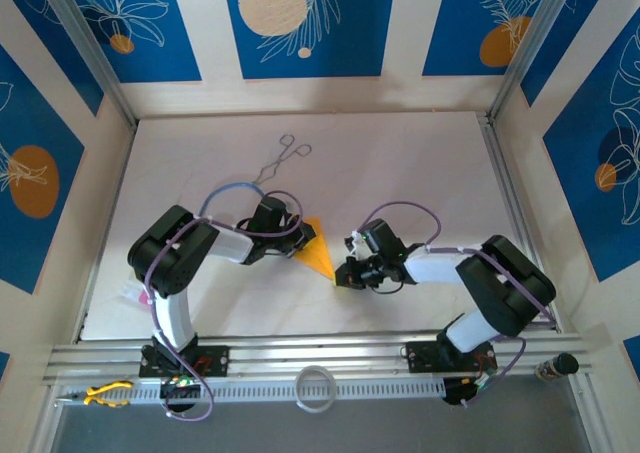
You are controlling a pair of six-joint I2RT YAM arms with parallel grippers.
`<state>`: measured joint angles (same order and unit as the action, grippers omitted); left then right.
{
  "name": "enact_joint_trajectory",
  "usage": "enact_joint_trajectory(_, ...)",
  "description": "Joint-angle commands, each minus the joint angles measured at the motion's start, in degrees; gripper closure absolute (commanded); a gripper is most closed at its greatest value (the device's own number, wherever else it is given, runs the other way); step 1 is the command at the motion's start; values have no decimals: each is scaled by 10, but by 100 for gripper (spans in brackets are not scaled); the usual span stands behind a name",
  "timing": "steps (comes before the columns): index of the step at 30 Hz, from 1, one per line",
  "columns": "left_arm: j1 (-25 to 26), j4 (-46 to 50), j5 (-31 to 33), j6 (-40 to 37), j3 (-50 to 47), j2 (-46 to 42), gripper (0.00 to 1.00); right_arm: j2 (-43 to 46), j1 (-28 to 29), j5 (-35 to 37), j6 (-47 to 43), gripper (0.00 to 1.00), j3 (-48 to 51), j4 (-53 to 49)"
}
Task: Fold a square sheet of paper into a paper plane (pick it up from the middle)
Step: Fourth fold the wing at the center of the table.
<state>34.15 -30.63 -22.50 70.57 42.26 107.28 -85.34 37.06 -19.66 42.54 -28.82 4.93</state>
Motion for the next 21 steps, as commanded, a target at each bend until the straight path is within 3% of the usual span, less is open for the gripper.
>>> enact_joint_trajectory(1, -1, 64, 20, -12, -9, 4, 93, 30, -3, -16, -2, 96, -26, -26)
enact_joint_trajectory(12, -2, 62, 17, -11, -7, 6, 93, -103, -9, 0, 8, 93, -138, -30)
enact_joint_trajectory(21, -1, 60, 16, -11, -9, 5, 93, -151, -12, 8, 10, 93, -149, -29)
